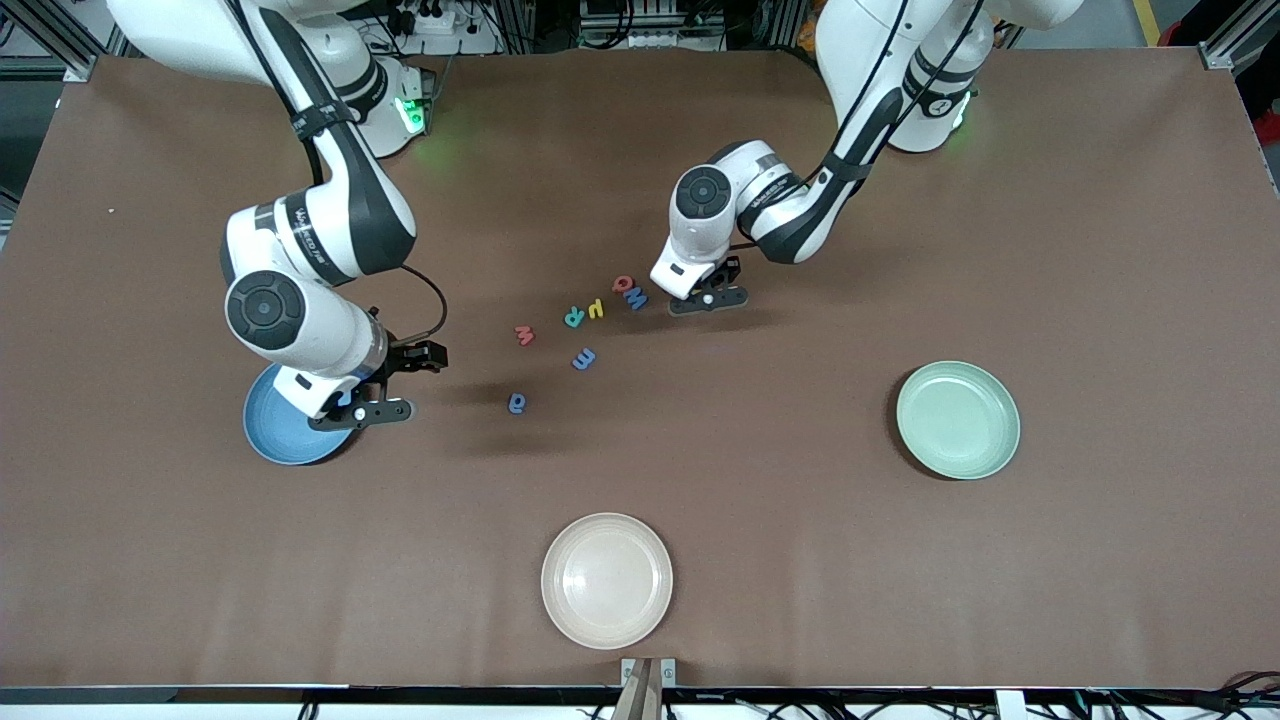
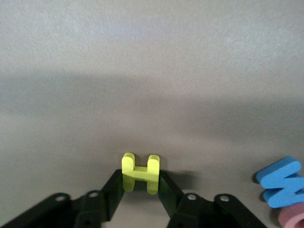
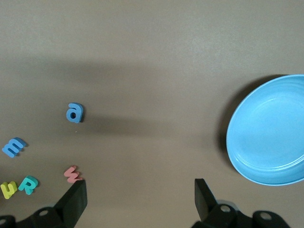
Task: Sort upper and lower case letters into plates
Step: 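Carry the yellow H to the green plate while the right gripper grasps the a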
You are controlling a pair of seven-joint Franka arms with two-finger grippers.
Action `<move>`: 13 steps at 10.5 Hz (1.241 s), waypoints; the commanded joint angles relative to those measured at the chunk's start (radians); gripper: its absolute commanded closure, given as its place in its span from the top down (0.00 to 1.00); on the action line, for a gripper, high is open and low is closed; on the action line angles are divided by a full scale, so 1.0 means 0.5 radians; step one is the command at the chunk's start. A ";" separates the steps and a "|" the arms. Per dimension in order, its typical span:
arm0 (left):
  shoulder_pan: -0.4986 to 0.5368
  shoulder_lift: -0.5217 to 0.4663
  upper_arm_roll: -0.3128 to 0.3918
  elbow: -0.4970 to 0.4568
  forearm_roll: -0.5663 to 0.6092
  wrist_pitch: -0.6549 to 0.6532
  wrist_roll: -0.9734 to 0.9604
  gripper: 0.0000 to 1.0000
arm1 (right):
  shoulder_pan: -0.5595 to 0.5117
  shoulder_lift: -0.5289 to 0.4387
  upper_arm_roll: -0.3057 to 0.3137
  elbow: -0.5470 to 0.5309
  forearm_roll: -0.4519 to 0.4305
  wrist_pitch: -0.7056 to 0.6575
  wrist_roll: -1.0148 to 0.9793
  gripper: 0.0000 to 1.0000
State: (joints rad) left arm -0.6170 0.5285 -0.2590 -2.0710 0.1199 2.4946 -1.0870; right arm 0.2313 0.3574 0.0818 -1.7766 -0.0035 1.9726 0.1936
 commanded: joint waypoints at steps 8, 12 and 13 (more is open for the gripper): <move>0.592 -0.397 0.006 0.233 0.064 -0.406 0.510 0.00 | 0.277 0.288 -0.001 0.031 -0.008 0.469 0.590 1.00; 1.162 -0.517 0.003 0.249 0.061 -0.565 1.349 0.00 | 0.360 0.583 -0.007 0.261 -0.033 0.555 1.015 1.00; 1.327 -0.502 0.003 0.240 0.043 -0.568 1.574 0.00 | 0.363 0.610 -0.007 0.261 -0.033 0.562 1.021 1.00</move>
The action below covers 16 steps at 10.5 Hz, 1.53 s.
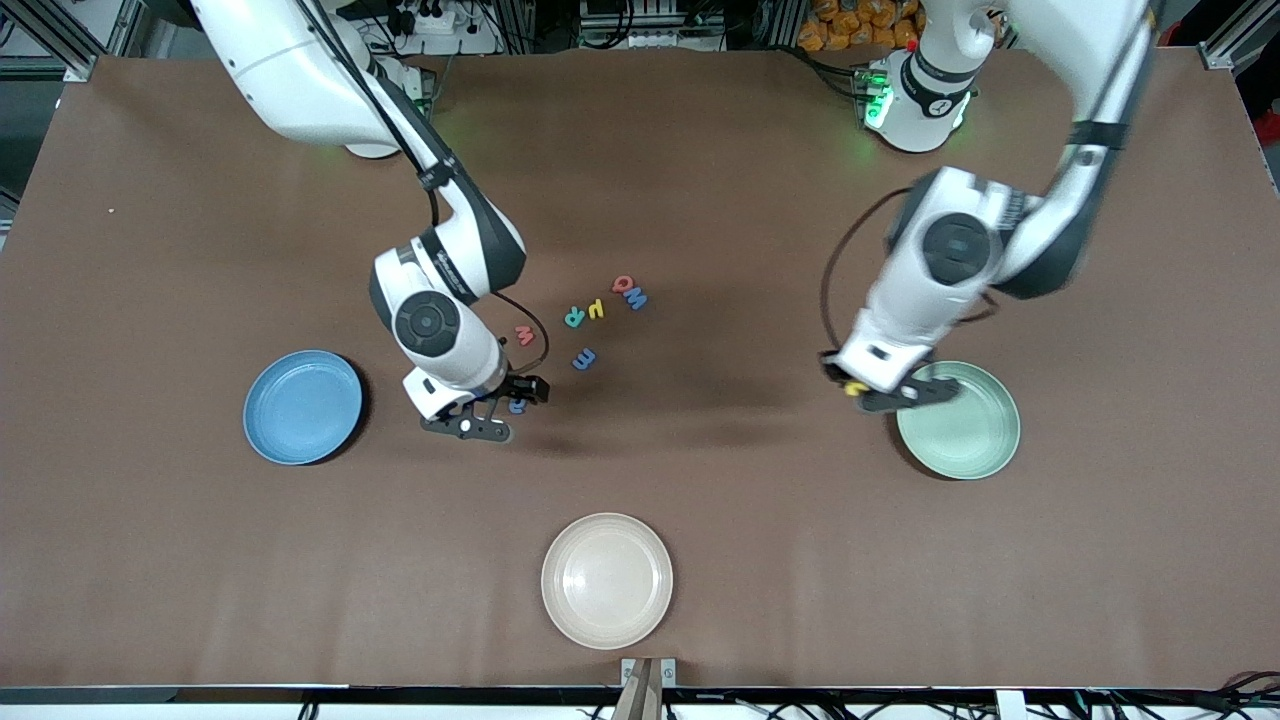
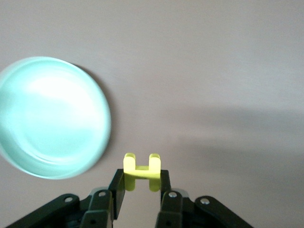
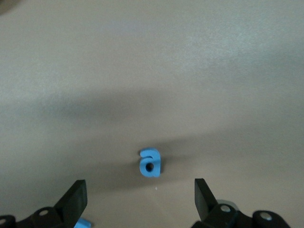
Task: Sort upper and lower case letters into plates
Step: 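Carry the yellow H to the green plate while the right gripper grasps the a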
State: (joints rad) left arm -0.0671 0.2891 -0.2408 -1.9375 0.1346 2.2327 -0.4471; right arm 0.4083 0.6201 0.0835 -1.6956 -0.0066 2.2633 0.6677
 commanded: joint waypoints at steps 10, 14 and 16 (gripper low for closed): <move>0.604 0.453 -0.028 0.310 0.034 0.026 0.649 1.00 | 0.033 0.211 -0.014 0.078 -0.033 0.033 0.085 1.00; 0.478 0.348 -0.052 0.515 0.022 -0.277 0.615 1.00 | 0.033 0.208 -0.014 0.069 -0.039 0.023 0.079 1.00; 0.356 0.345 -0.052 0.735 0.013 -0.528 0.536 1.00 | 0.033 0.208 -0.014 0.050 -0.039 0.032 0.079 0.00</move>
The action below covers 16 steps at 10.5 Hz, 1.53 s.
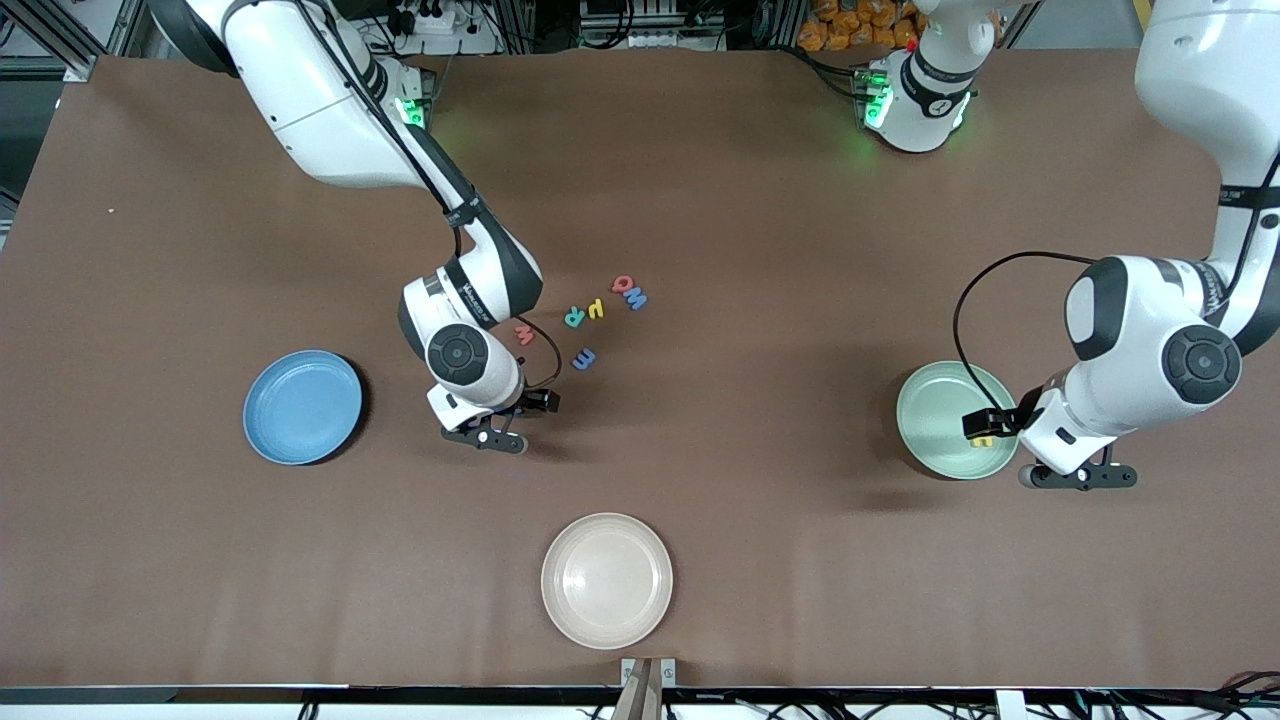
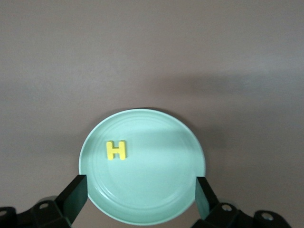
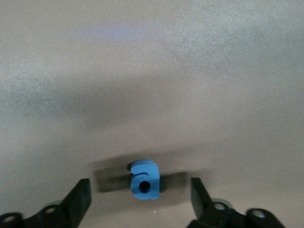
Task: Sort upper and lower case letters into plates
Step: 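Release the H on the green plate while the right gripper lifts the a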
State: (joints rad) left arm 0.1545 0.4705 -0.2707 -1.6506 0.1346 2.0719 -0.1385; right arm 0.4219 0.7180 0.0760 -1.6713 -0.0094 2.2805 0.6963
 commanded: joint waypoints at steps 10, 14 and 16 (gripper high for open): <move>-0.772 0.081 0.023 0.359 0.035 -0.330 -0.851 1.00 | -0.208 -0.144 0.001 -0.014 -0.033 -0.124 -0.339 0.00; -1.023 0.166 0.029 0.362 0.089 -0.309 -1.140 1.00 | -0.649 -0.233 -0.002 -0.011 -0.030 -0.327 -1.191 0.00; -1.113 0.221 0.023 0.356 0.188 -0.306 -1.403 1.00 | -0.831 -0.270 -0.002 -0.014 -0.033 -0.440 -1.584 0.00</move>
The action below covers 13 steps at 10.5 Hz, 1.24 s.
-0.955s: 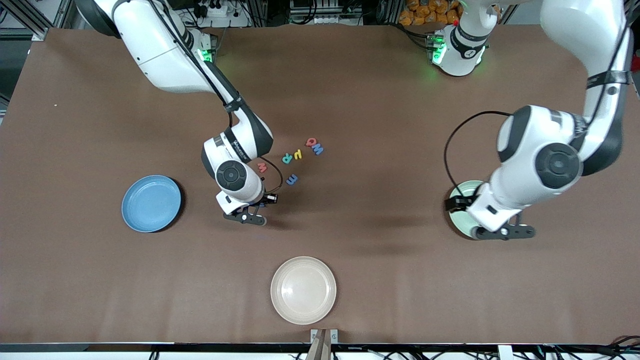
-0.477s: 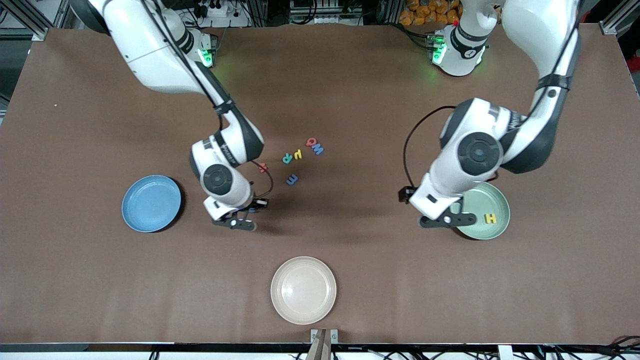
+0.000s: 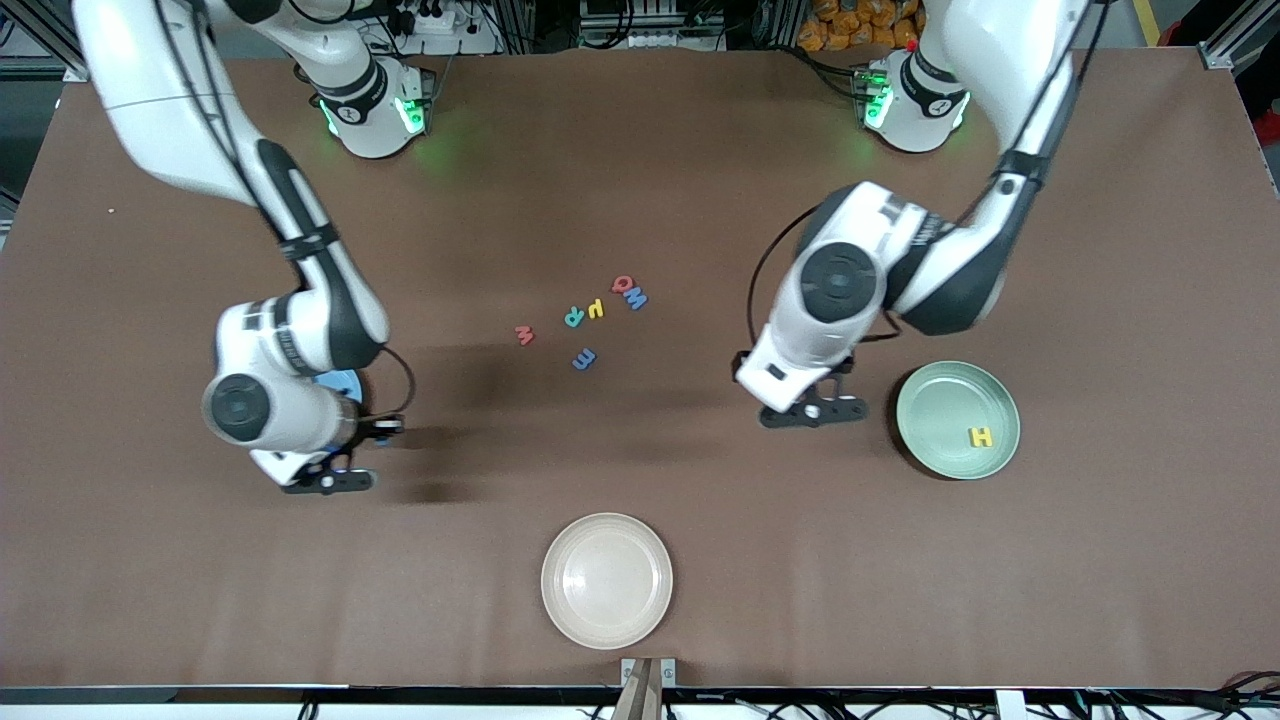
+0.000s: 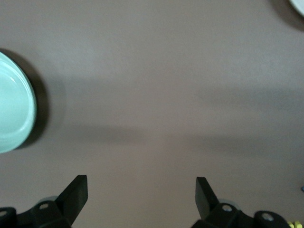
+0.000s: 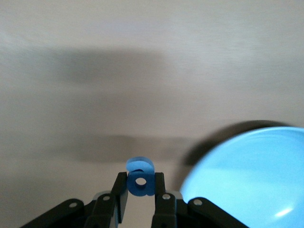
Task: Sort upper and lower case letters into plates
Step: 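Place the blue a on the blue plate while the left gripper returns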
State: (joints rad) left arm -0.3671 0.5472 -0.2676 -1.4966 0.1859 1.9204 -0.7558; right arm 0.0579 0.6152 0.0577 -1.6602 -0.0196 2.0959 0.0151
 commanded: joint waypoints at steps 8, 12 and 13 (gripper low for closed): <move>-0.376 0.219 0.004 0.045 -0.077 0.012 -0.841 1.00 | -0.269 -0.034 0.035 -0.054 -0.010 -0.130 -0.524 1.00; -0.520 0.258 0.004 -0.087 -0.172 0.331 -1.141 1.00 | -0.263 -0.031 0.035 -0.054 -0.010 -0.127 -0.524 1.00; -0.542 0.280 0.004 -0.099 -0.172 0.380 -1.261 1.00 | -0.263 -0.031 0.035 -0.054 -0.010 -0.121 -0.524 1.00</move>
State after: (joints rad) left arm -0.6131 0.6722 -0.2723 -1.5298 0.1168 2.0666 -1.3133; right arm -0.0636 0.6086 0.0639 -1.6752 -0.0196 2.0328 -0.2332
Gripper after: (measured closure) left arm 0.000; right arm 0.000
